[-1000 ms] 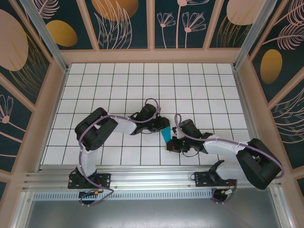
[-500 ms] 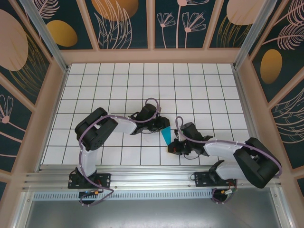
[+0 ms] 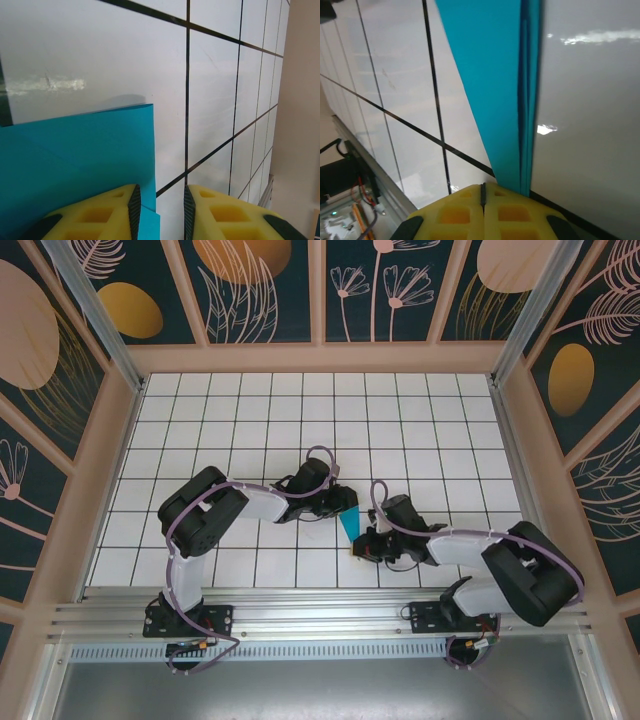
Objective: Fold a paper plane with a square sheet of paper (pick it up from the middle)
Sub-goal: Fold the wing for the fifth time at the center of the table.
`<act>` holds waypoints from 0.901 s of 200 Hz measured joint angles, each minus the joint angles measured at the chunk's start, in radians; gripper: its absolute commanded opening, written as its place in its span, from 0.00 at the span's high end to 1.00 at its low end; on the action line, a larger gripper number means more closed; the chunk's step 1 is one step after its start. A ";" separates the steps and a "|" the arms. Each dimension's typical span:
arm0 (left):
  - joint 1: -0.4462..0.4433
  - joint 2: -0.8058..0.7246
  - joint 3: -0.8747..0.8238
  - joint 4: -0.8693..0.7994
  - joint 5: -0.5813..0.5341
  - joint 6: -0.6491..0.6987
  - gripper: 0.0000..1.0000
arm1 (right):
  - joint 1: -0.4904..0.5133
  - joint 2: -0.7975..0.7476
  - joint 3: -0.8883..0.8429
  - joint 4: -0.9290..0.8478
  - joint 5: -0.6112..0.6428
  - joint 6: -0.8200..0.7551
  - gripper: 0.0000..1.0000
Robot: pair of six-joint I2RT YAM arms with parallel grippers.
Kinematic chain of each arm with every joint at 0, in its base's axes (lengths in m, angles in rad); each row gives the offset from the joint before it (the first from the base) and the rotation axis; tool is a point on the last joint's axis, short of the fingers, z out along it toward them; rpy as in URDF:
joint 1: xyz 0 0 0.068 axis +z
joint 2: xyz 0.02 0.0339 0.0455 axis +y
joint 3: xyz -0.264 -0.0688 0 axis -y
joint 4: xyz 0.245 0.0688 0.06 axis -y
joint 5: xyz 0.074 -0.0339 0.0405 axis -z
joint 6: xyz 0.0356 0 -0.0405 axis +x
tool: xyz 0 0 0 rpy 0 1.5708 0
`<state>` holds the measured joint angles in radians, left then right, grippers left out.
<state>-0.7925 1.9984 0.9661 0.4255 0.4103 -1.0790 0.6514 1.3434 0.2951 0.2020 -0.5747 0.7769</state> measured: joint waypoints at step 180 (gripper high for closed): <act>-0.028 -0.217 0.225 -0.639 -0.476 0.129 0.39 | -0.188 -0.286 -0.002 -0.258 0.245 -0.038 0.69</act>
<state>-0.8204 1.7809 1.1908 -0.2131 -0.0654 -0.9504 0.4633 1.0573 0.2932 -0.0563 -0.3294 0.7387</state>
